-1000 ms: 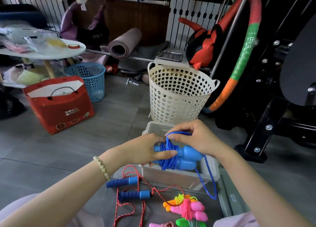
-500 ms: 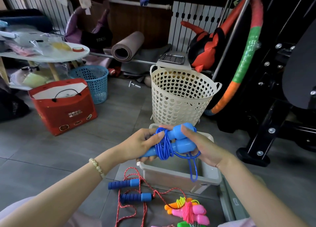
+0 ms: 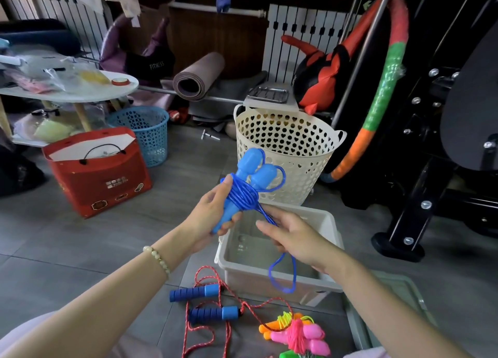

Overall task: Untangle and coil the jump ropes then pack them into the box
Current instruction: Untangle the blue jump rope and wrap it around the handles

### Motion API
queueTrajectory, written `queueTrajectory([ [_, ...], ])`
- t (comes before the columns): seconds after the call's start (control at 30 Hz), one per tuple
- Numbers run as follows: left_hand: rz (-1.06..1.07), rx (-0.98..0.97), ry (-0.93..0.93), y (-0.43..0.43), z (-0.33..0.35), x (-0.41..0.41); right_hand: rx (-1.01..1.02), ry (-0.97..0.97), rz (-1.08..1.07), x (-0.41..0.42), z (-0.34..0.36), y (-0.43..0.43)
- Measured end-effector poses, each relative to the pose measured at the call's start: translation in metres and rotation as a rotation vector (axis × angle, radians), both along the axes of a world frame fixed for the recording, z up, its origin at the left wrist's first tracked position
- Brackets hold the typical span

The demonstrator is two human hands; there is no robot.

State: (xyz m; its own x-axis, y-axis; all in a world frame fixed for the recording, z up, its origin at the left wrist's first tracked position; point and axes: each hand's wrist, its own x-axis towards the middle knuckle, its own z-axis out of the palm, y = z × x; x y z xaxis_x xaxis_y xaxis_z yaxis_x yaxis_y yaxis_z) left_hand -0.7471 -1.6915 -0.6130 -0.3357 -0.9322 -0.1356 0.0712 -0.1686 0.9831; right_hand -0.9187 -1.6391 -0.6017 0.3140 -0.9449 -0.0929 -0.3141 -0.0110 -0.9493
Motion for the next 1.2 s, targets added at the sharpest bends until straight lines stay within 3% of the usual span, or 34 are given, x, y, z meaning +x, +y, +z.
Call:
queueTrajectory([
  [0.17, 0.259, -0.043, -0.109, -0.021, -0.001, 0.016, -0.231, 0.529, 0.061, -0.009, -0.005, 0.004],
  [0.33, 0.044, -0.271, -0.489, -0.025, -0.013, 0.021, -0.560, 0.790, 0.017, -0.012, 0.013, 0.003],
  [0.5, -0.409, -0.303, -0.679, -0.006, -0.006, 0.012, -0.567, 0.581, -0.034, -0.020, 0.012, -0.007],
  [0.63, -0.580, -0.410, -0.704, 0.007, 0.002, 0.009, -0.474, 0.422, -0.055, -0.017, 0.014, -0.007],
  [0.9, -0.565, -0.442, -0.555, 0.017, 0.012, 0.008, -0.078, -0.056, 0.045, -0.013, 0.018, -0.008],
  [1.07, -0.515, -0.339, -0.203, 0.014, 0.015, 0.012, 0.205, -0.416, 0.109, -0.019, 0.020, -0.008],
  [1.13, -0.430, -0.262, -0.132, 0.011, 0.012, 0.012, 0.191, -0.475, 0.121, -0.018, 0.021, -0.007],
  [1.2, -0.377, -0.201, -0.110, 0.010, 0.007, 0.009, 0.105, -0.402, 0.094, -0.016, 0.020, -0.008],
])
